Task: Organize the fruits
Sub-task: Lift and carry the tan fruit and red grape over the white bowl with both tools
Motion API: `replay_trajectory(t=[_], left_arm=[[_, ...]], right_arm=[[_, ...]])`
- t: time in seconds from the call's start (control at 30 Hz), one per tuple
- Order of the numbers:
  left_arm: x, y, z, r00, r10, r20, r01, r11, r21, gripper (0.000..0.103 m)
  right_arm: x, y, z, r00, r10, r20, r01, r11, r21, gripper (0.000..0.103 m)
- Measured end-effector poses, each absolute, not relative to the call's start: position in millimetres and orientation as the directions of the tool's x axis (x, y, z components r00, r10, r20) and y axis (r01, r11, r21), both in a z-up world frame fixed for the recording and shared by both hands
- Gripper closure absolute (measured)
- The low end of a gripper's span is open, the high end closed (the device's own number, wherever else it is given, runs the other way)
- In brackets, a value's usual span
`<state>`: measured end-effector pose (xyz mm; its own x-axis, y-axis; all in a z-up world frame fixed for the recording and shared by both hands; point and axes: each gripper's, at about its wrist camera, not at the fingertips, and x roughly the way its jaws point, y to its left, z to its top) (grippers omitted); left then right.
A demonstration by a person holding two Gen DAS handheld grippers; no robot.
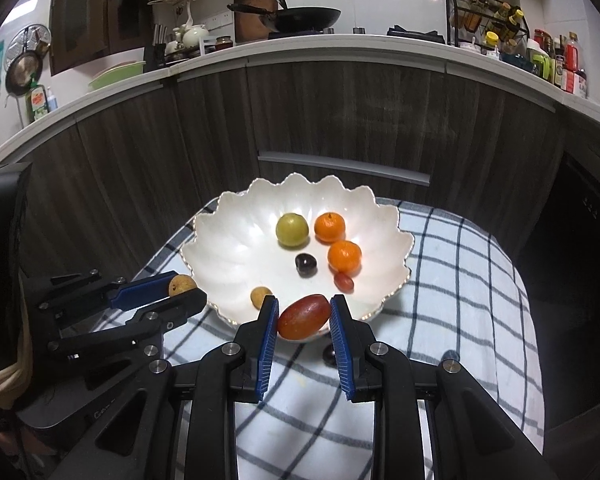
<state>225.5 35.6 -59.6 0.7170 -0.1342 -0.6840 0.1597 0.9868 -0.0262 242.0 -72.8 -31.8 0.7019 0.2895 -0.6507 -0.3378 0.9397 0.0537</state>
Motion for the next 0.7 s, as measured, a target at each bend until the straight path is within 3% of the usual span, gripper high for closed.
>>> replay_trajectory(t=[0.7], left_arm=[[266.3, 65.0, -69.5, 0.718, -0.097, -0.689, 0.085, 0.995, -0.052, 0.08]], right_arm=[[276.5, -57.7, -41.2, 0.7, 0.249, -0.67, -0.275, 0.959, 0.069, 0.075]])
